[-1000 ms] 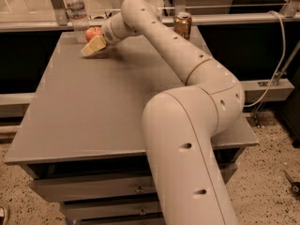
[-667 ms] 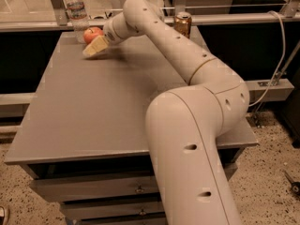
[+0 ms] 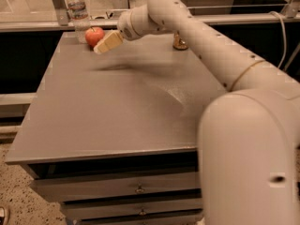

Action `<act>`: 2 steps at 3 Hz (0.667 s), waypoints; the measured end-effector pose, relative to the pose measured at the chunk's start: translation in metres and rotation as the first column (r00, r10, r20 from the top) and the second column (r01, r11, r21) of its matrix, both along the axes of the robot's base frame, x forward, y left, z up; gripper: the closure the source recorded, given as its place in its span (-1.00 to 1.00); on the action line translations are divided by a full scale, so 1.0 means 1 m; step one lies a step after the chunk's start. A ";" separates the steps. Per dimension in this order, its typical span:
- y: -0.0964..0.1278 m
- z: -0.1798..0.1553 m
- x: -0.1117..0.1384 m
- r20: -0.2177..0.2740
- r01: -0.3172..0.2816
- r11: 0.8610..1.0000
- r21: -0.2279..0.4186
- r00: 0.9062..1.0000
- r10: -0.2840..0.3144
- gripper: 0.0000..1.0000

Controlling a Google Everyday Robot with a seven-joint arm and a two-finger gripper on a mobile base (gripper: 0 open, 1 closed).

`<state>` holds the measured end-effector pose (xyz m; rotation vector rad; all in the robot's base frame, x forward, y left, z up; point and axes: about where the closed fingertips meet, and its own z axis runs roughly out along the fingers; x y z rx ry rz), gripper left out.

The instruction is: Move apple near water bottle

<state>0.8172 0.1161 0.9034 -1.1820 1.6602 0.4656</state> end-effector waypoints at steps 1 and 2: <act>-0.027 0.027 -0.071 0.063 -0.090 0.995 0.033 0.994 0.088 -1.00; -0.045 0.046 -0.145 0.108 -0.216 0.973 0.080 0.972 0.207 -1.00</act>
Offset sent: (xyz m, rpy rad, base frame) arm -0.2306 -0.2182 0.0771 0.1498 -0.2054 0.2014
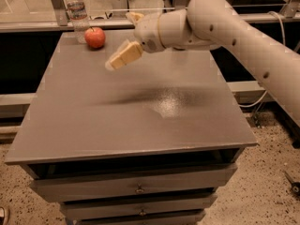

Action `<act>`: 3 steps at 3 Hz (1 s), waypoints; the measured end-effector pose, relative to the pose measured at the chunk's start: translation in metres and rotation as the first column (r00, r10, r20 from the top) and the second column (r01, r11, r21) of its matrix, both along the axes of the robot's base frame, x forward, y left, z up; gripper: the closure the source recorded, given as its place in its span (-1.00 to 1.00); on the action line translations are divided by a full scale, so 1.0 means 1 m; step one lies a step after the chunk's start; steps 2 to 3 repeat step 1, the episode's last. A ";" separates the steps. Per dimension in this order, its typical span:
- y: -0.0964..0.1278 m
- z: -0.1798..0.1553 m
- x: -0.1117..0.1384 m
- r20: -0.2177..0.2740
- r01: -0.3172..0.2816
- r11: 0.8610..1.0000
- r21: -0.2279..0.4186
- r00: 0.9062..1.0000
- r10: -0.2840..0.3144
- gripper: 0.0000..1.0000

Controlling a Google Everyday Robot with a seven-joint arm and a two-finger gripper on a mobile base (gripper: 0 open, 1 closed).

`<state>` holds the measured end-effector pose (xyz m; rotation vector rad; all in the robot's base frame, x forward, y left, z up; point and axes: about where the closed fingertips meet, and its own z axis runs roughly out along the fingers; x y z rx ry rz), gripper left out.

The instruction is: Move apple near water bottle

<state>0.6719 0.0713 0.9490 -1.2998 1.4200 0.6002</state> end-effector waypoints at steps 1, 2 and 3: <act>-0.044 0.010 -0.017 0.056 0.008 1.000 0.015 0.998 -0.009 -1.00; -0.044 0.010 -0.017 0.056 0.008 1.000 0.015 0.998 -0.009 -1.00; -0.044 0.010 -0.017 0.056 0.008 1.000 0.015 0.998 -0.009 -1.00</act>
Offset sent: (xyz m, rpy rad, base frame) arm 0.0000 0.0000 0.0000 0.0000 0.0000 0.0000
